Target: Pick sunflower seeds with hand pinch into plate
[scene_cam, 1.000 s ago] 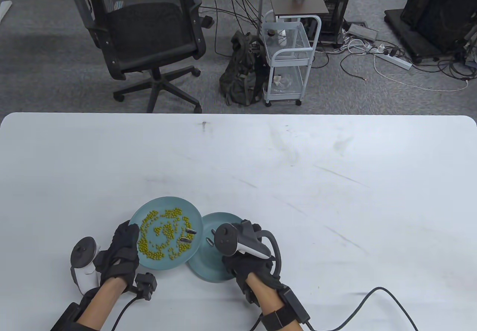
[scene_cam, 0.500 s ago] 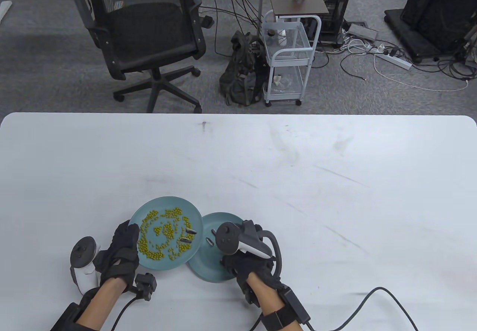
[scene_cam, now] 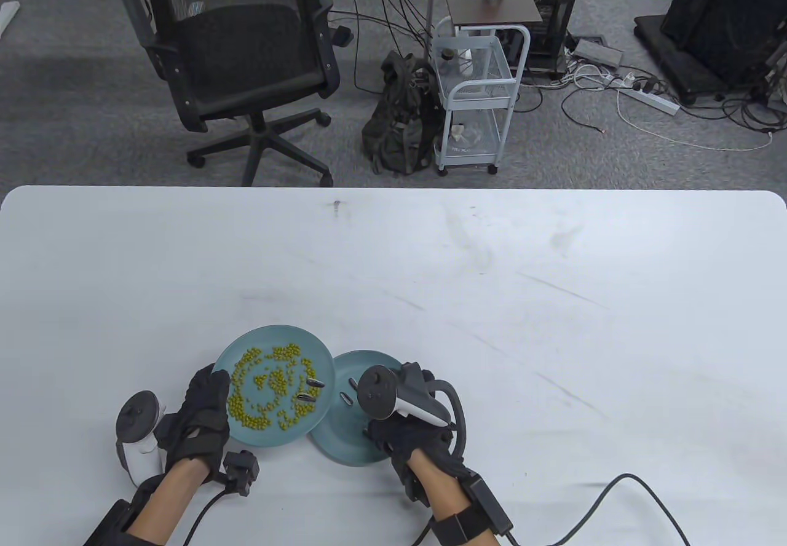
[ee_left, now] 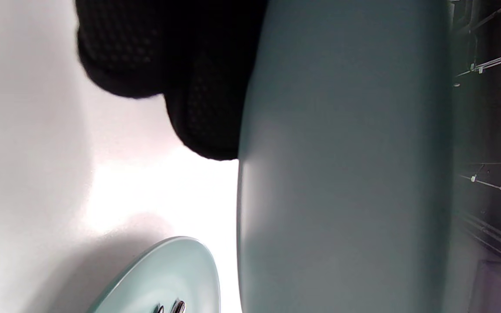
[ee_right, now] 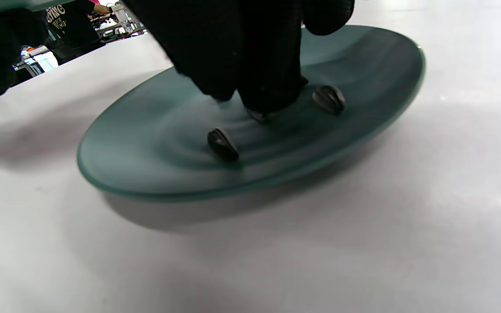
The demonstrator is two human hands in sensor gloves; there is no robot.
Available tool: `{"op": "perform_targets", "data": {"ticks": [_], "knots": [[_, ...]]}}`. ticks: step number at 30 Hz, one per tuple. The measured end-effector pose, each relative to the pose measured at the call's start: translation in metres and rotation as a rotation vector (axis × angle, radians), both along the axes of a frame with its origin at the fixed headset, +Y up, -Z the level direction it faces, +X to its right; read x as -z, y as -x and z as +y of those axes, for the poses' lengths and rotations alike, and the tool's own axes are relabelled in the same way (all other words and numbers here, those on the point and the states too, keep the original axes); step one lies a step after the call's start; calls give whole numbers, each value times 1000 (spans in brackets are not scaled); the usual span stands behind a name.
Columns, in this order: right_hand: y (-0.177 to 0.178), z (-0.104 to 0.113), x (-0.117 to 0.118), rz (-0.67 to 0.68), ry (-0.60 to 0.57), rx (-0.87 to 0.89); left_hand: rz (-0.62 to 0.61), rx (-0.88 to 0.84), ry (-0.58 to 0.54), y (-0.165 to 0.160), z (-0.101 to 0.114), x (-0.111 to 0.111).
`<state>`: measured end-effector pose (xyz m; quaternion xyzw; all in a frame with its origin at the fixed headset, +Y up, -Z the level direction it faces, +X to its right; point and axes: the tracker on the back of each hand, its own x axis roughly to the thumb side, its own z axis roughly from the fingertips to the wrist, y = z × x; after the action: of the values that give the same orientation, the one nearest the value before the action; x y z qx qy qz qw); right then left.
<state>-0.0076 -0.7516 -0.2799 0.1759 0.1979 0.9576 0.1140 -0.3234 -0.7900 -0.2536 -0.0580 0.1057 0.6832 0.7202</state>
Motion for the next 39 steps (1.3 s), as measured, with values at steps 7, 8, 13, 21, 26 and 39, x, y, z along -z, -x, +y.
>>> {"op": "perform_targets", "data": {"ticks": [7,8,13,21,26,39], "knots": [[-4,5,0,-24,-19,32,3,-4,-3,0,0,-1],[-5,7,0,-24,-26,39,7,-3,-4,0,0,-1],[-8,16,-2,-34,-57,76,3,-7,-2,-1,0,-1],[-17,39,-6,-82,-125,149,-9,-12,1,-3,-1,-2],[-16,69,-6,-93,-167,223,-17,-14,-6,-4,0,-2],[64,117,6,63,-187,209,-25,-17,3,-6,-2,-2]]}}
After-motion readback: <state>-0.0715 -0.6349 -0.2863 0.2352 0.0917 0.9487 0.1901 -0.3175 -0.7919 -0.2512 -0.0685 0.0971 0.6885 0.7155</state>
